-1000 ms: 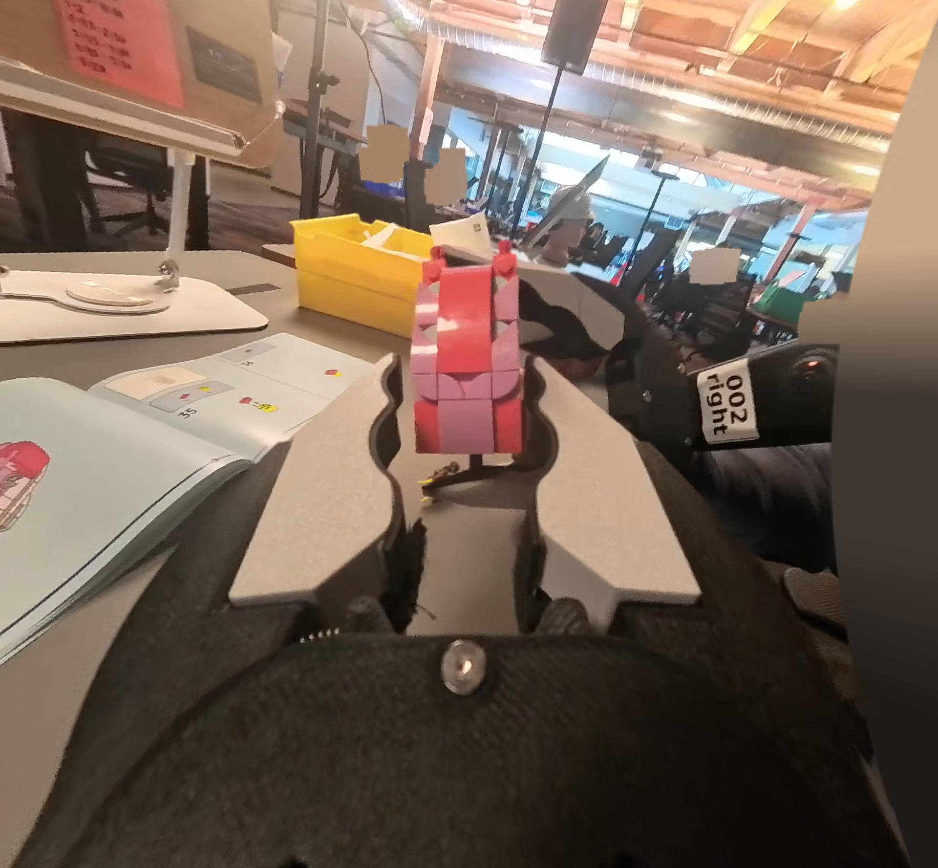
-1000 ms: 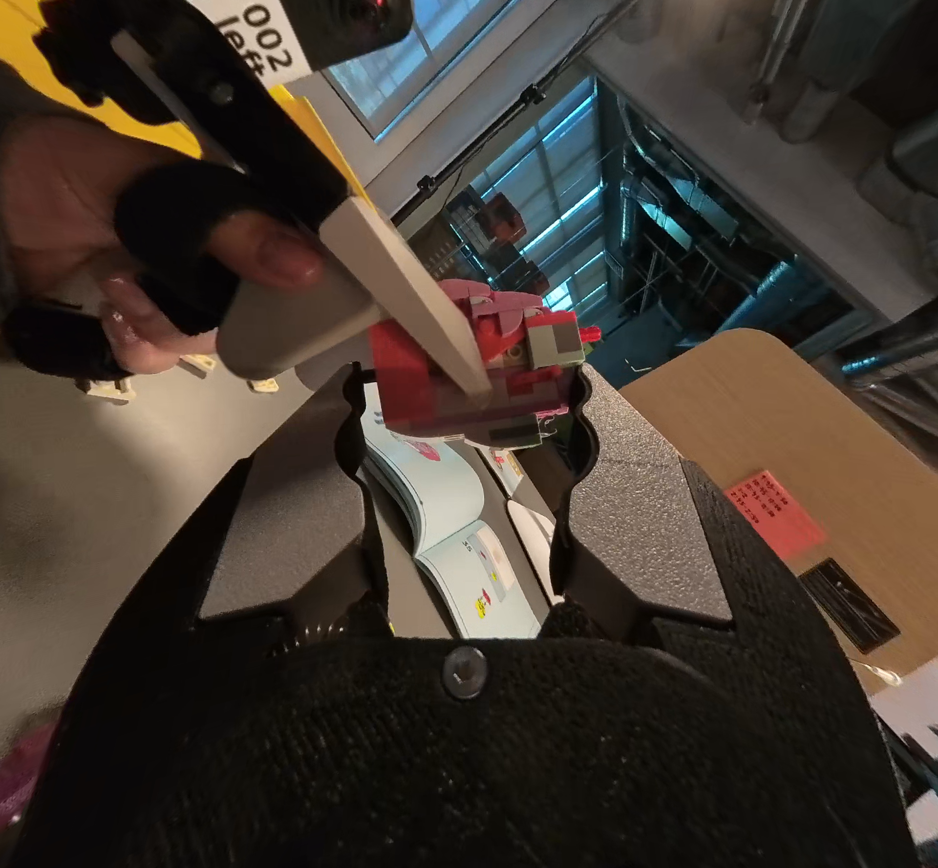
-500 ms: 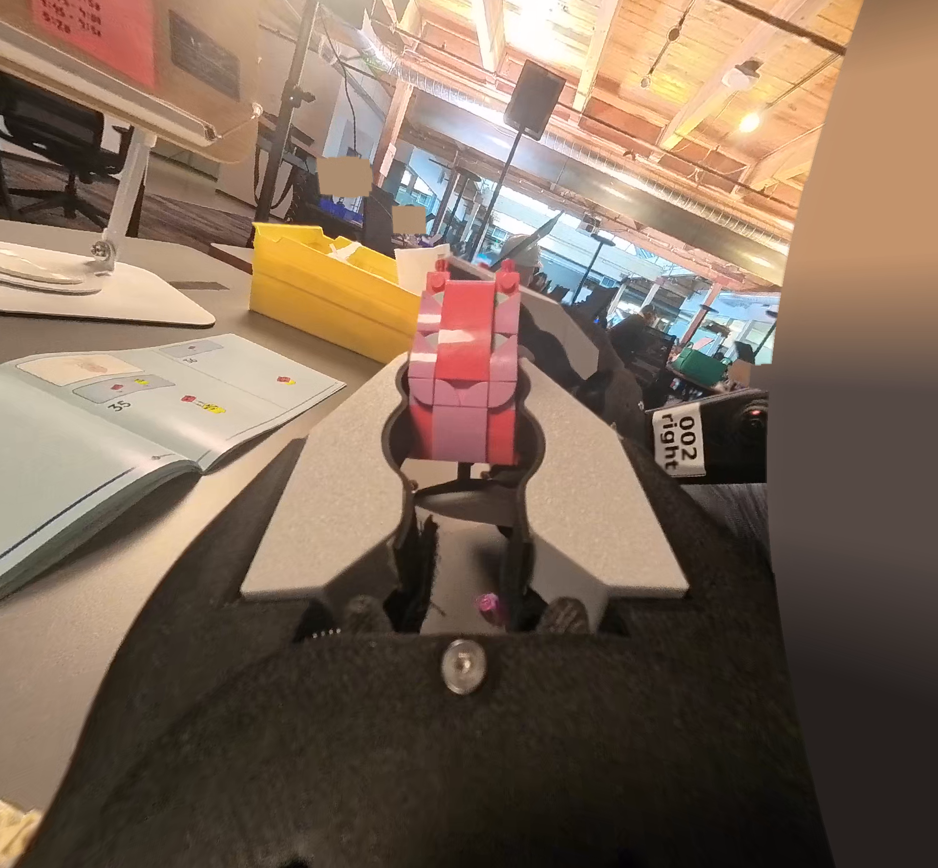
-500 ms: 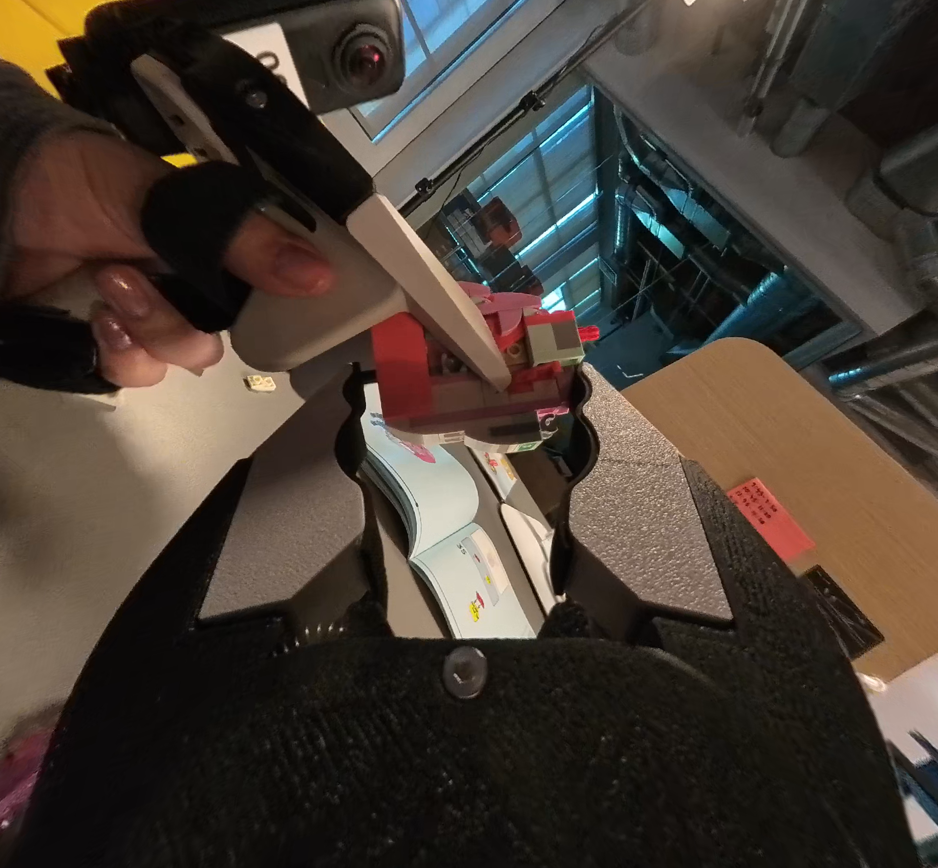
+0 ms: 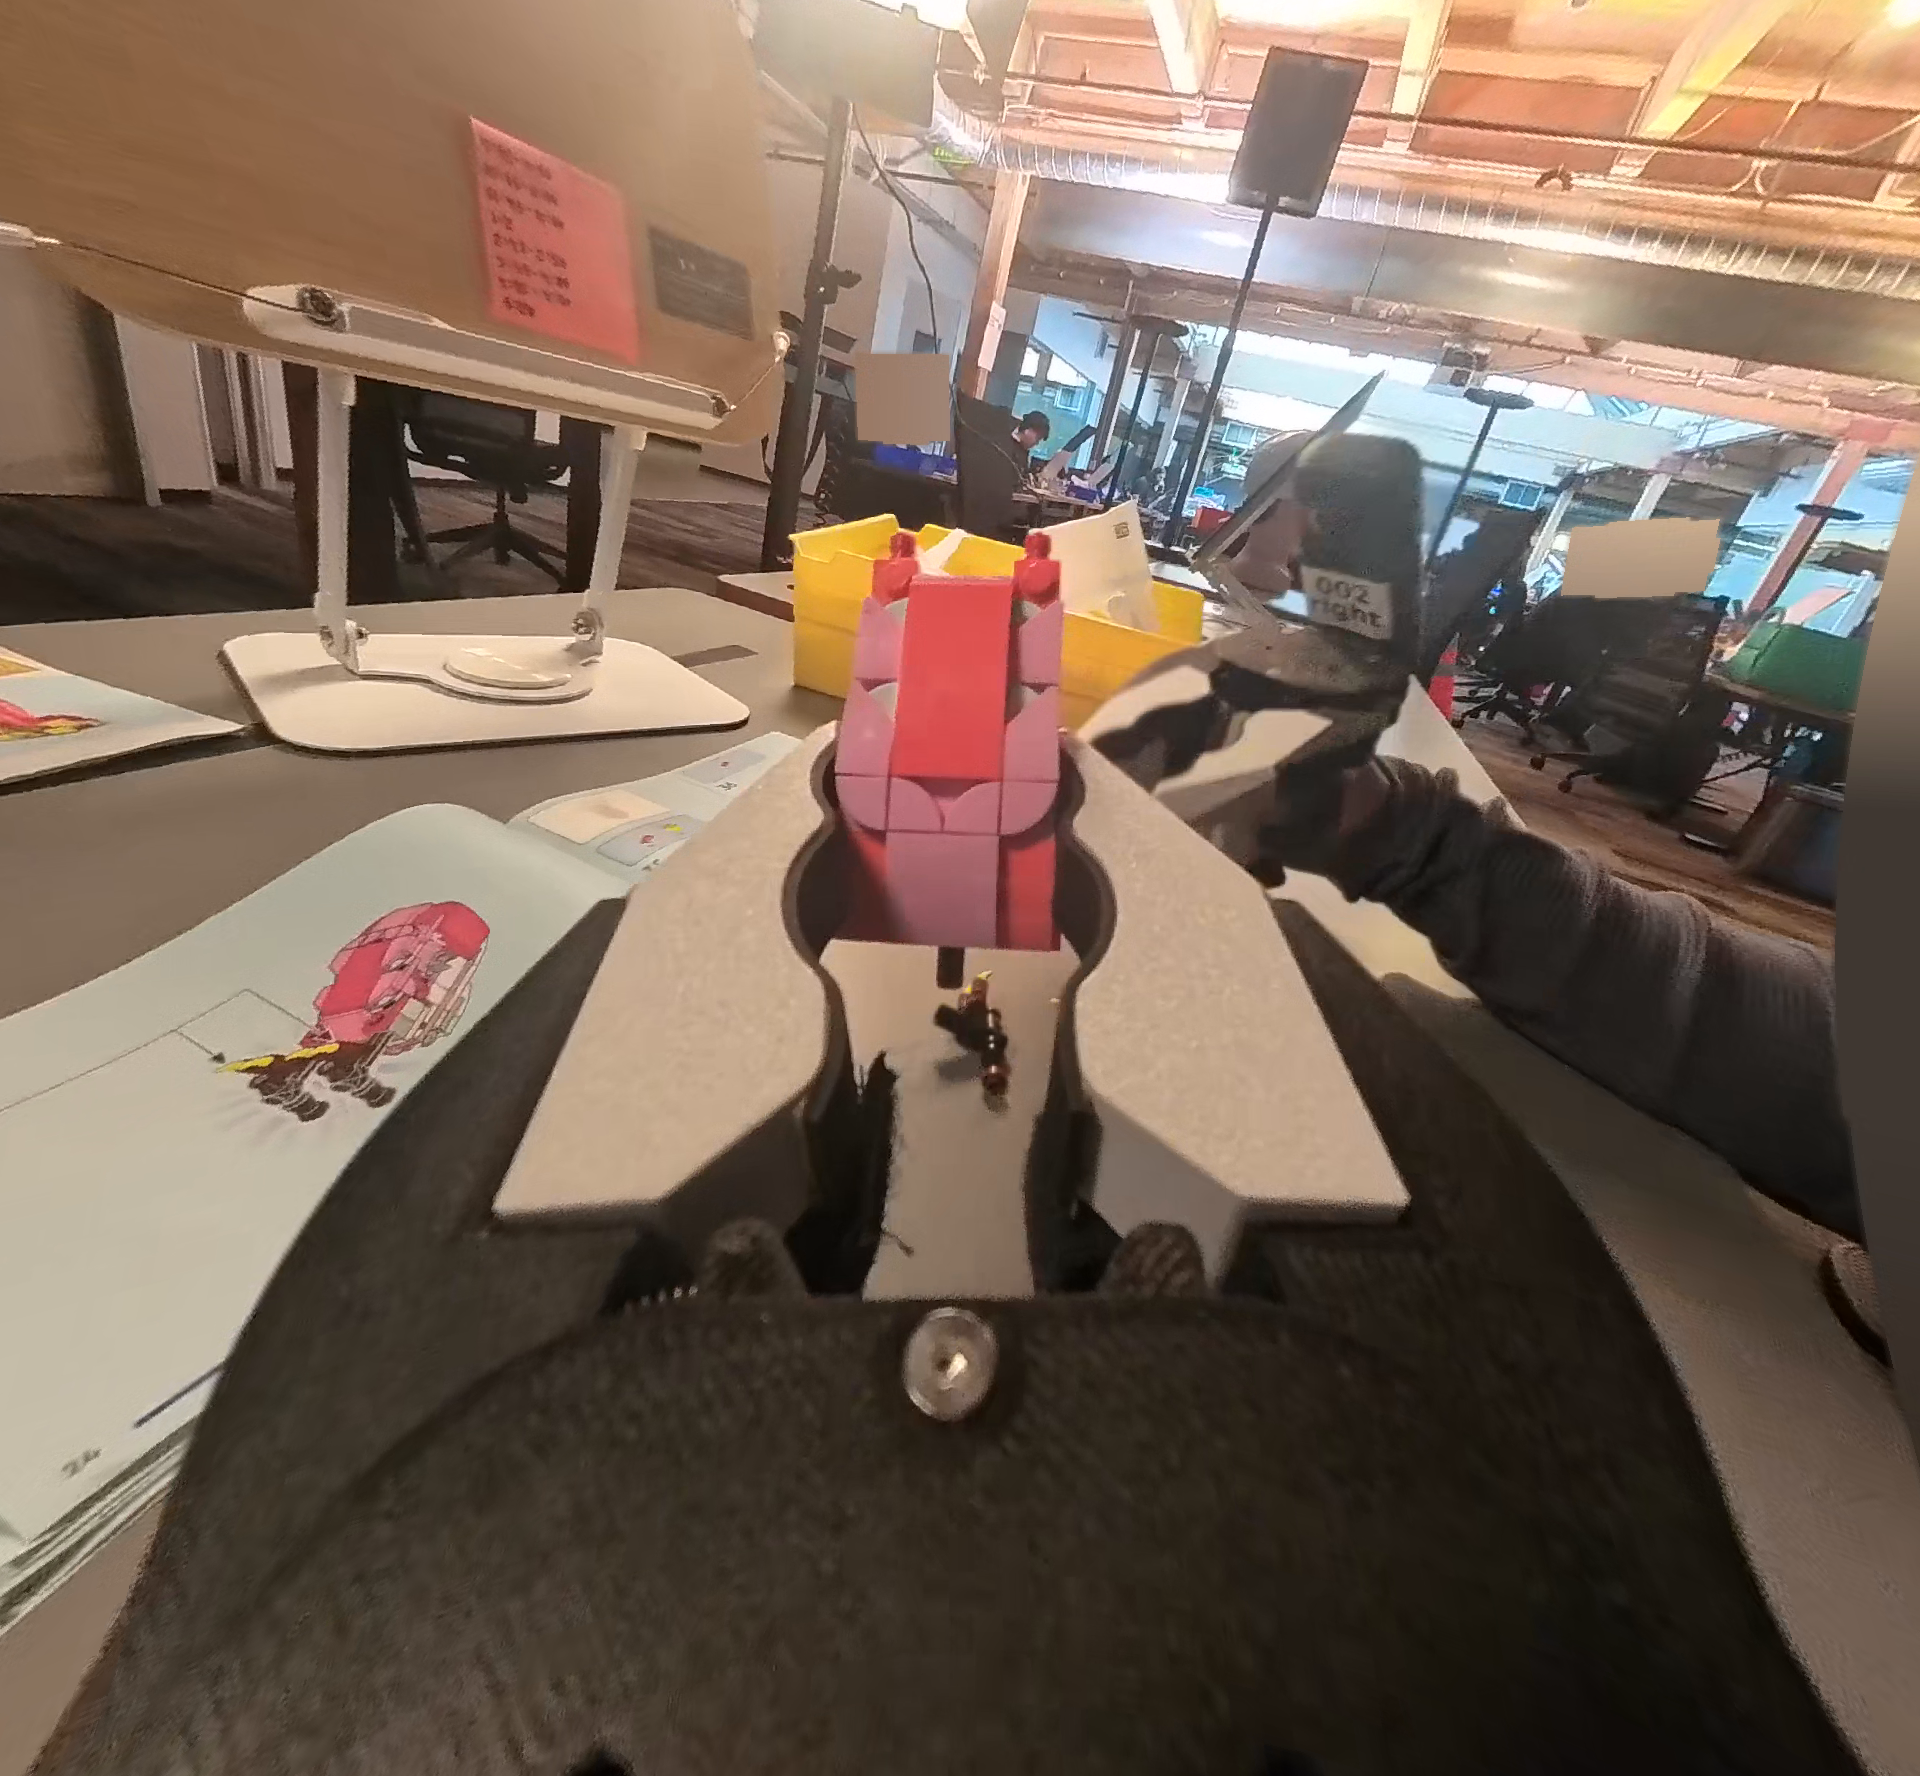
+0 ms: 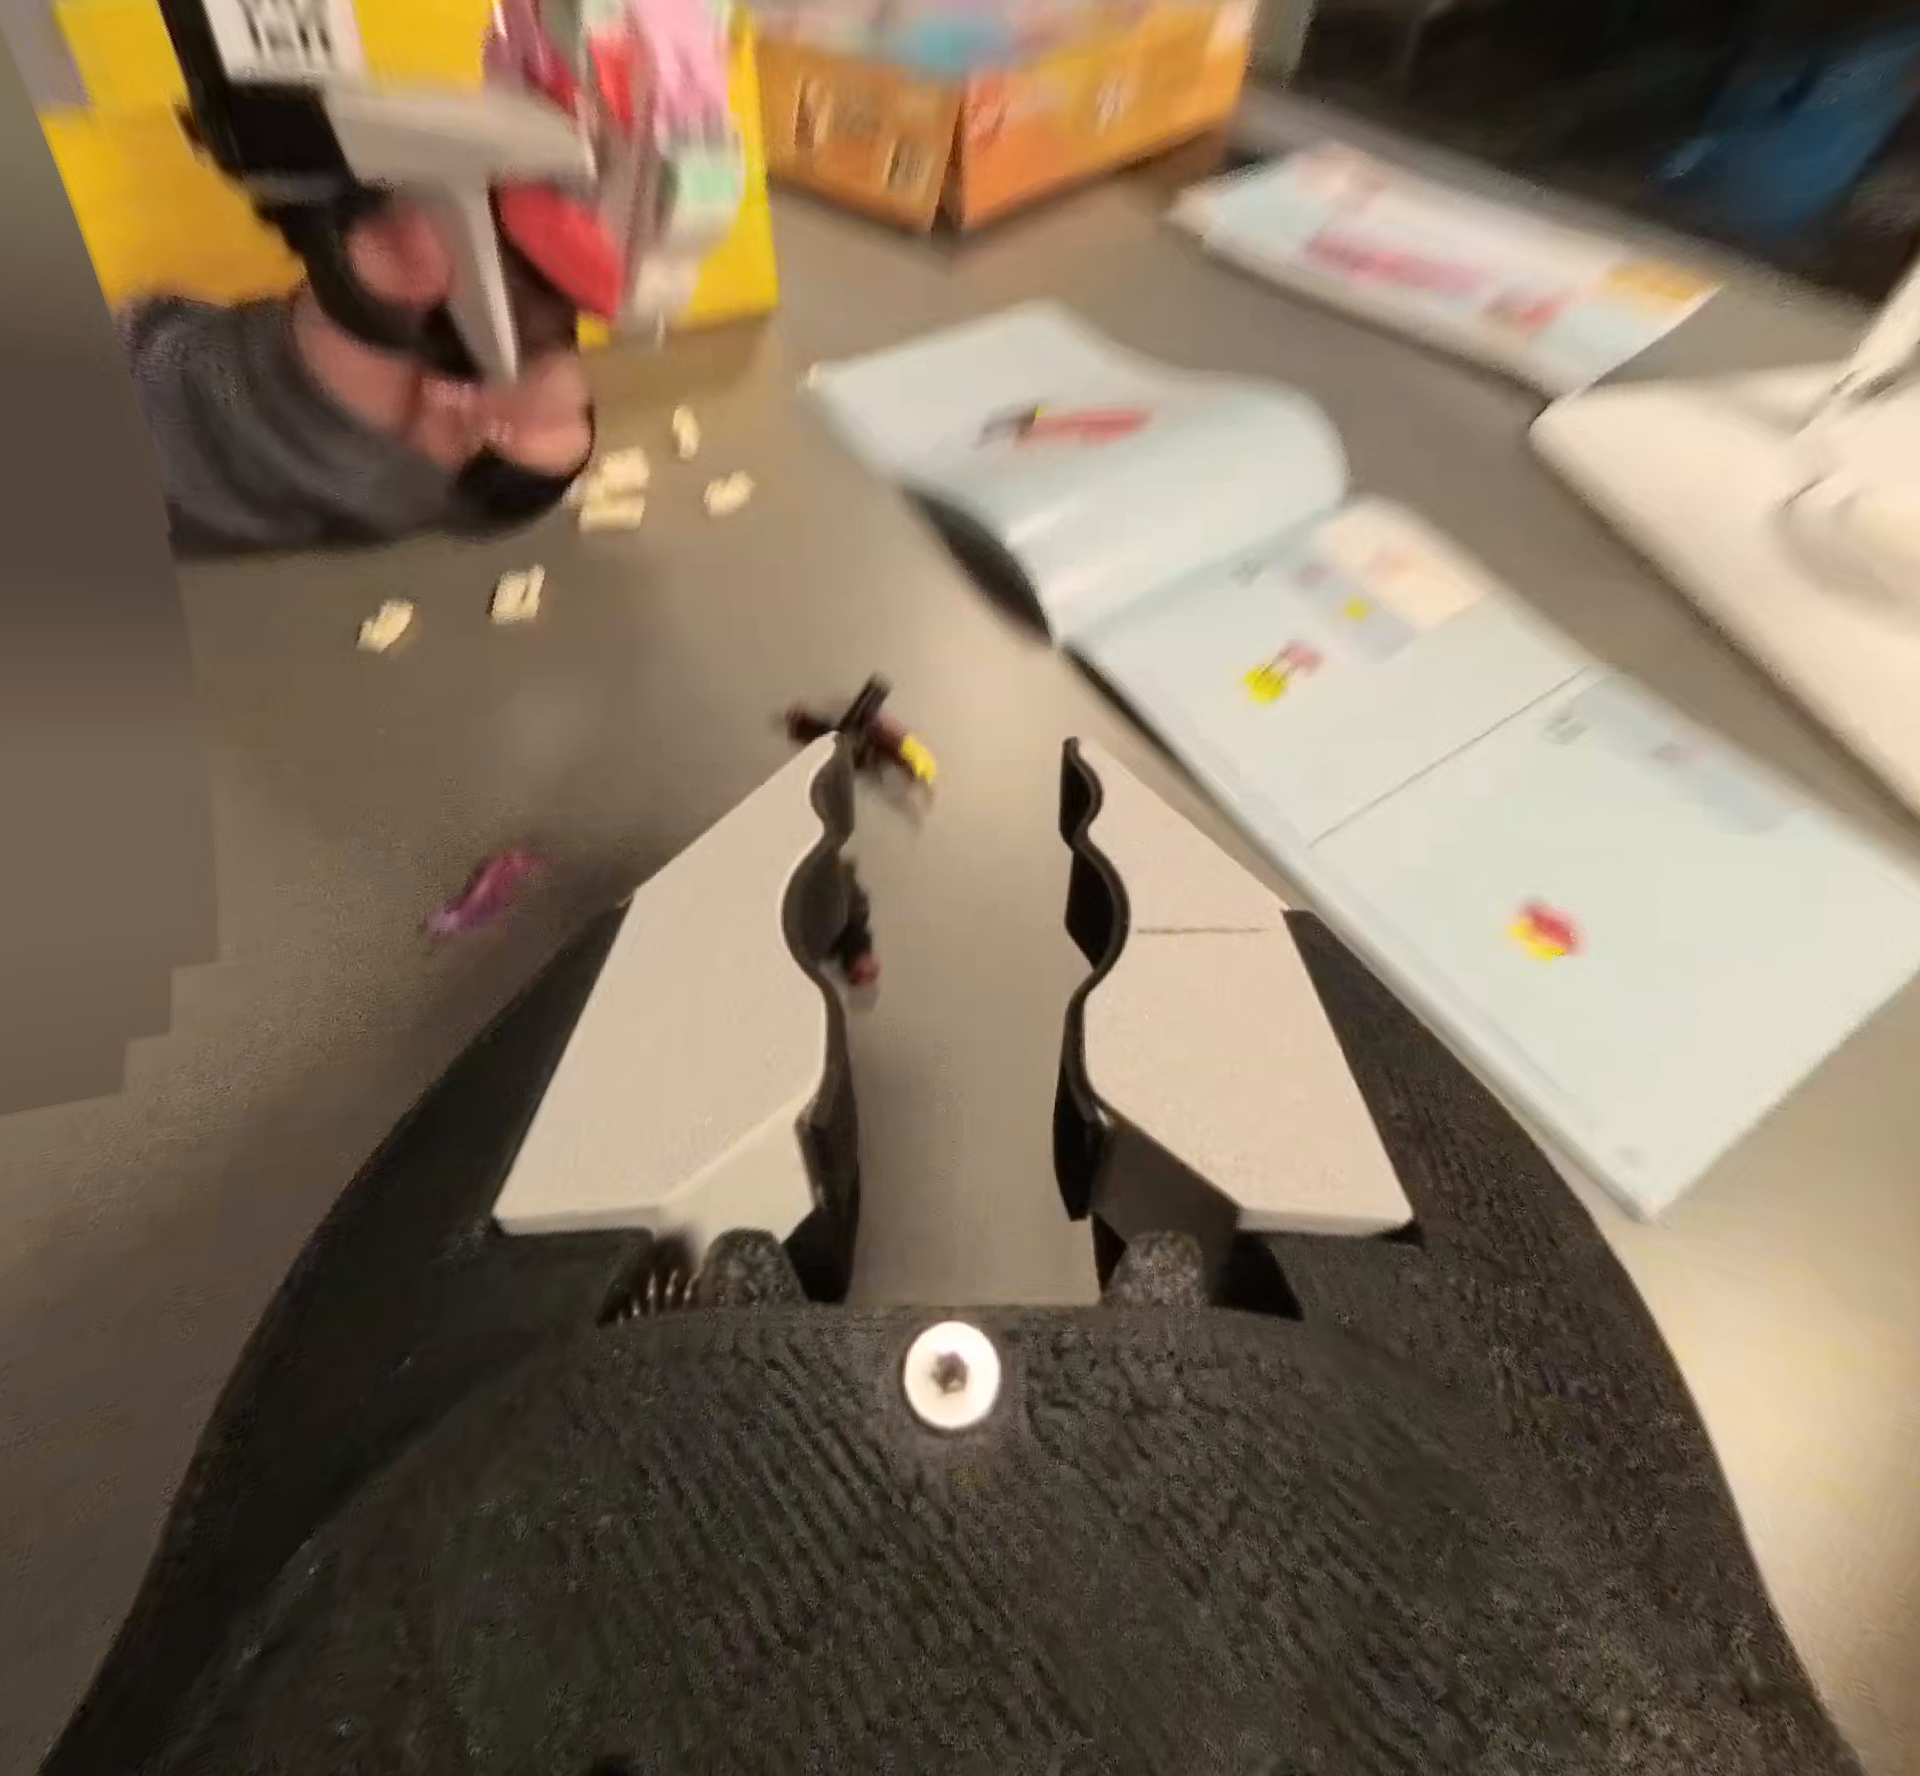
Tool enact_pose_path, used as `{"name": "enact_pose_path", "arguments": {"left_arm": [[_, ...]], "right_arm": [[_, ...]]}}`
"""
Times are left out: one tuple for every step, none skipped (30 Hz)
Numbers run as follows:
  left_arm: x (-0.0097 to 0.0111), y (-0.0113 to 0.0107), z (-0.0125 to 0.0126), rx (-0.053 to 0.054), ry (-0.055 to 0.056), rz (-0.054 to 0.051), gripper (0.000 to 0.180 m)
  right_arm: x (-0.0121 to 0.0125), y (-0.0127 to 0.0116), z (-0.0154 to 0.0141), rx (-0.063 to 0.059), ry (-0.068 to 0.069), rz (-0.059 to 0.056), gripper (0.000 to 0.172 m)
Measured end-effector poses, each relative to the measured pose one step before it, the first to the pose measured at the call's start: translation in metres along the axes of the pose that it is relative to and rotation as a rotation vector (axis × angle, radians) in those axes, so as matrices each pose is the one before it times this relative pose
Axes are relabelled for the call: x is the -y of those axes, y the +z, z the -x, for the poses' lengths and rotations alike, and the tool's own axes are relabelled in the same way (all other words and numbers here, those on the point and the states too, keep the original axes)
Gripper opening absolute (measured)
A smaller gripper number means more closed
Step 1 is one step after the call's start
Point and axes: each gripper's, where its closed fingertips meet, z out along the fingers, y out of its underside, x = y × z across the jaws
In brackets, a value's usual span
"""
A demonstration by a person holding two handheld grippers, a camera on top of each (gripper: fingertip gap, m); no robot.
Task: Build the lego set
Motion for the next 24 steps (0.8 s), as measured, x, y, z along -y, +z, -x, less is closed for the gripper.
{"name": "enact_pose_path", "arguments": {"left_arm": [[-0.00049, -0.00062, 0.00080, 0.0020, -0.0031, 0.0002, 0.033], [-0.00072, -0.00044, 0.00080, 0.0018, -0.0061, 0.0005, 0.033], [-0.00067, -0.00022, 0.00053, 0.0011, -0.0072, 0.0005, 0.033], [-0.00061, -0.00011, 0.00037, 0.0005, -0.0055, 0.0011, 0.033], [-0.00068, 0.00002, 0.00025, 0.0010, -0.0024, 0.0022, 0.033], [-0.00095, 0.00018, 0.00031, 0.0020, 0.0005, 0.0033, 0.033], [-0.00114, 0.00032, 0.00042, 0.0030, 0.0014, 0.0043, 0.033], [-0.00075, 0.00033, 0.00028, 0.0021, 0.0011, 0.0038, 0.033], [-0.00054, 0.00036, -0.00023, -0.0003, 0.0014, 0.0021, 0.034], [-0.00052, 0.00030, -0.00047, -0.0015, 0.0015, 0.0019, 0.033], [-0.00067, 0.00037, -0.00041, -0.0011, 0.0016, 0.0028, 0.034], [-0.00069, 0.00048, -0.00033, -0.0005, 0.0020, 0.0036, 0.033], [-0.00064, 0.00054, -0.00047, -0.0010, 0.0025, 0.0037, 0.033], [-0.00064, 0.00035, -0.00057, -0.0017, 0.0028, 0.0031, 0.033], [-0.00051, 0.00038, -0.00076, -0.0017, 0.0025, 0.0027, 0.033], [-0.00053, 0.00041, -0.00055, -0.0016, 0.0028, 0.0024, 0.033], [-0.00067, 0.00041, -0.00053, -0.0009, 0.0029, 0.0033, 0.033], [-0.00072, 0.00049, -0.00035, -0.0013, 0.0028, 0.0046, 0.033], [-0.00067, 0.00045, -0.00047, -0.0015, 0.0023, 0.0042, 0.034], [-0.00060, 0.00037, -0.00039, -0.0012, 0.0025, 0.0032, 0.034], [-0.00047, 0.00032, -0.00050, -0.0014, 0.0026, 0.0030, 0.034], [-0.00071, 0.00039, -0.00065, -0.0026, 0.0024, 0.0039, 0.034], [-0.00075, 0.00055, -0.00071, -0.0032, 0.0024, 0.0048, 0.034], [-0.00087, 0.00057, -0.00088, -0.0033, 0.0031, 0.0053, 0.034]], "right_arm": [[-0.01364, 0.00261, 0.00411, 0.0392, 0.0231, 0.0681, 0.038], [-0.01172, 0.00334, 0.00448, 0.0377, 0.0175, 0.0578, 0.037], [-0.00979, 0.00369, 0.00444, 0.0360, 0.0150, 0.0489, 0.037], [-0.00804, 0.00356, 0.00380, 0.0306, 0.0155, 0.0410, 0.038], [-0.00660, 0.00347, 0.00367, 0.0292, 0.0143, 0.0346, 0.039], [-0.00505, 0.00285, 0.00362, 0.0278, 0.0103, 0.0311, 0.041], [-0.00122, 0.00149, 0.00277, 0.0181, 0.0024, 0.0115, 0.042], [0.00044, 0.00041, 0.00300, 0.0154, -0.0021, -0.0016, 0.041], [-0.00054, 0.00046, 0.00285, 0.0145, -0.0007, 0.0030, 0.041], [-0.00047, 0.00041, 0.00223, 0.0114, -0.0005, 0.0037, 0.040], [-0.00051, 0.00006, 0.00315, 0.0176, 0.0006, 0.0029, 0.037], [-0.00050, -0.00004, 0.00366, 0.0227, 0.0049, 0.0024, 0.034], [-0.00050, -0.00012, 0.00336, 0.0217, 0.0082, 0.0017, 0.031], [-0.00055, -0.00021, 0.00261, 0.0177, 0.0084, 0.0022, 0.029], [-0.00048, 0.00014, 0.00125, 0.0088, 0.0035, 0.0031, 0.026], [-0.00020, 0.00025, -0.00018, -0.0030, -0.0053, 0.0031, 0.026], [0.00011, 0.00059, -0.00111, -0.0114, -0.0131, 0.0022, 0.026], [0.00035, 0.00091, -0.00152, -0.0157, -0.0181, 0.0022, 0.026], [0.00020, 0.00110, -0.00170, -0.0183, -0.0202, 0.0036, 0.027], [0.00009, 0.00097, -0.00172, -0.0183, -0.0207, 0.0047, 0.028], [0.00008, 0.00076, -0.00130, -0.0161, -0.0199, 0.0039, 0.029], [0.00041, 0.00069, -0.00034, -0.0092, -0.0176, 0.0019, 0.029], [0.00052, 0.00071, 0.00078, -0.0012, -0.0135, 0.0003, 0.029], [0.00053, 0.00076, 0.00125, 0.0029, -0.0090, 0.0003, 0.029]]}}
